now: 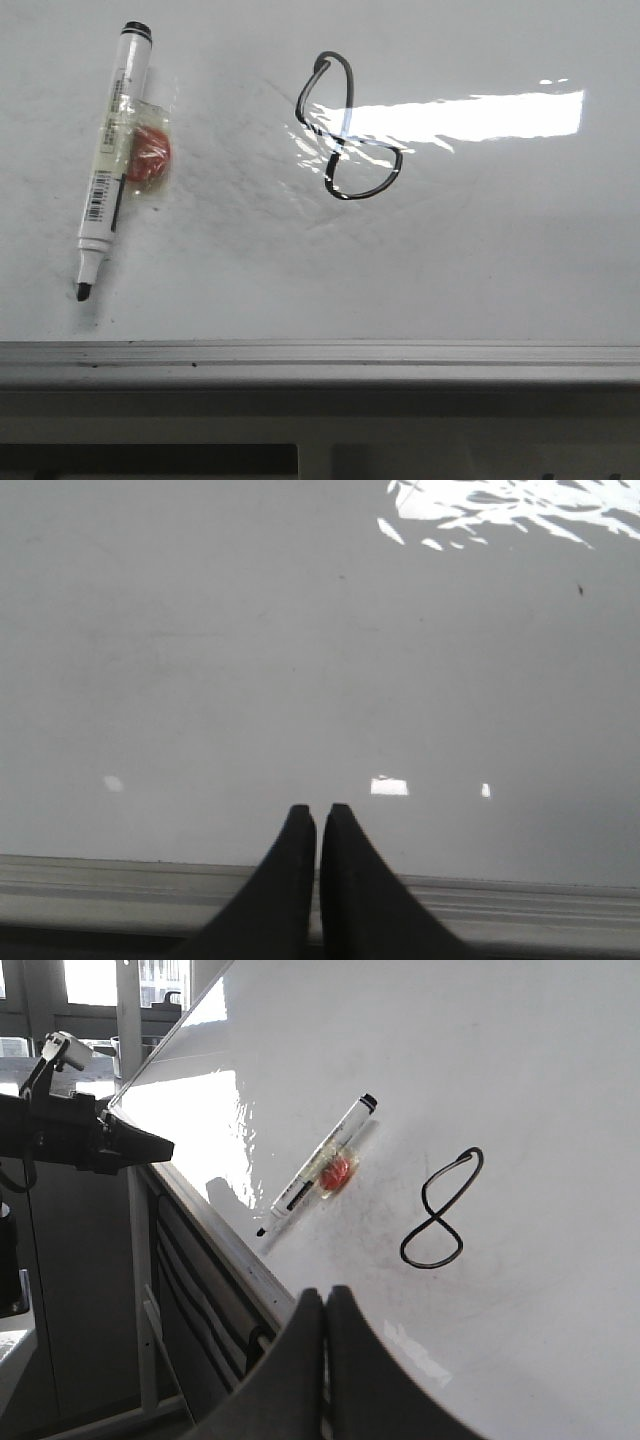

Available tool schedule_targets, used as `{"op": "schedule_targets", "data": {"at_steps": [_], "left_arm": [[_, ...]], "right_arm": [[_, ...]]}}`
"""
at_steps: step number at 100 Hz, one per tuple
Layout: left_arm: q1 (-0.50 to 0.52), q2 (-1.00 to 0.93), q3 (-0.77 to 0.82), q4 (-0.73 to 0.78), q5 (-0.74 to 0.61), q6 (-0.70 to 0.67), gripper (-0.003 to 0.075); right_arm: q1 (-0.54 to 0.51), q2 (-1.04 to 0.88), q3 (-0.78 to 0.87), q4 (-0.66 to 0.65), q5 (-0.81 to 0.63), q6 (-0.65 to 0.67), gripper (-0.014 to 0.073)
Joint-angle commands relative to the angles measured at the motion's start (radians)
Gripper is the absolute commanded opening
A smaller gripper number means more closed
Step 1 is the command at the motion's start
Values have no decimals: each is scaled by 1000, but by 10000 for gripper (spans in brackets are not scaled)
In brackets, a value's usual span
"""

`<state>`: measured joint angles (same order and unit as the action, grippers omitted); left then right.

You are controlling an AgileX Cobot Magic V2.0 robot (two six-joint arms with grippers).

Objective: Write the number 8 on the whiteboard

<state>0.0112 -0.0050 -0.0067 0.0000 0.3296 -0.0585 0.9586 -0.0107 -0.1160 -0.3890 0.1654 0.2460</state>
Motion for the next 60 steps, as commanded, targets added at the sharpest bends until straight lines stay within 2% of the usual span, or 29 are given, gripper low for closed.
{"op": "schedule_targets", "data": {"at_steps": [1,60], "left_arm": [[2,-26,39,-7,-54,-9,-20],[2,-26,39,-7,-54,-9,-20]], "right_arm": [[-7,-5,-25,-17,-78,-9,-64],[-7,-5,-25,-44,-72,-9,-64]]}}
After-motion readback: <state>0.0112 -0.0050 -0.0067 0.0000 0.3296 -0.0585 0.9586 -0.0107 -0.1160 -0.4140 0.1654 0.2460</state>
